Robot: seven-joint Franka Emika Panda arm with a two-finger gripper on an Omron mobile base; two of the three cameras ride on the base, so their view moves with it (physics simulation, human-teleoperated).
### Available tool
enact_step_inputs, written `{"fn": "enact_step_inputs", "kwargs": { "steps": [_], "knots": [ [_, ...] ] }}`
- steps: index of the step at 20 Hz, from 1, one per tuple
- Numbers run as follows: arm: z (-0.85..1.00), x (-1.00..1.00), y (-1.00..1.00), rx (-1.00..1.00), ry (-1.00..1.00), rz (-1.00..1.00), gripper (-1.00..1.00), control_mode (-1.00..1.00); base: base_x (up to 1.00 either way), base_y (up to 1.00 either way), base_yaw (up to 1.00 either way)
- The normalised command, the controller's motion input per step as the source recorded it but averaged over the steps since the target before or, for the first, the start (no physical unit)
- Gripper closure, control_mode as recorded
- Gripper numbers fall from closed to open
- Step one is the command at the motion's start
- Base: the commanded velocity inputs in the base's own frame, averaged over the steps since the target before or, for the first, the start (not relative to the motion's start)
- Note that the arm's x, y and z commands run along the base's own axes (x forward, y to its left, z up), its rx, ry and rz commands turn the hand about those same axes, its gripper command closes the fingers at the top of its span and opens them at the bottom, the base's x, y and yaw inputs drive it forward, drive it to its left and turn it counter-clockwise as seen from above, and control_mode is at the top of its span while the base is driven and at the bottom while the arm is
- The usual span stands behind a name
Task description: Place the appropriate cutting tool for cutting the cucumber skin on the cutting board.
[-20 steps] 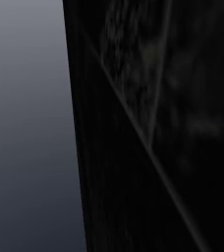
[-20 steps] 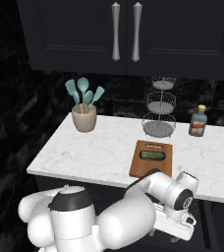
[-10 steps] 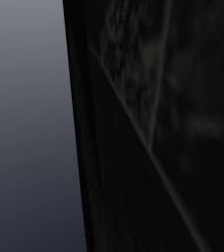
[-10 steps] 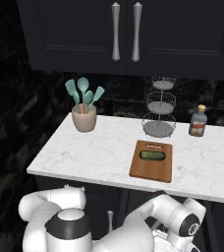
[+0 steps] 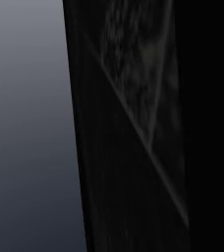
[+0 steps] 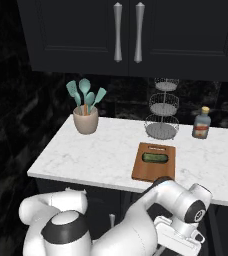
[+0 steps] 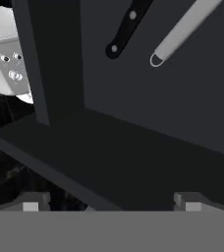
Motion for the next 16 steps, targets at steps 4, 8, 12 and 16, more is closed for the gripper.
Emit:
{"fn": "enact_step_inputs", "kwargs": {
  "steps": [4,8,12,16],
  "knots": [
    [-0.38,0.37,0.01,0.0,0.04,-0.06,-1.0,-1.0,0.0,0.0,0.0],
    [-0.33,0.16,0.0,0.0,0.0,-0.01,-1.0,-1.0,0.0,0.0,0.0],
    [-0.47,0.06,0.0,-0.07,-0.06,-0.05,-1.0,-1.0,0.0,0.0,0.0],
    [-0.33,0.05,0.0,-0.08,-0.06,-0.04,-1.0,-1.0,0.0,0.0,0.0]
  ]
}}
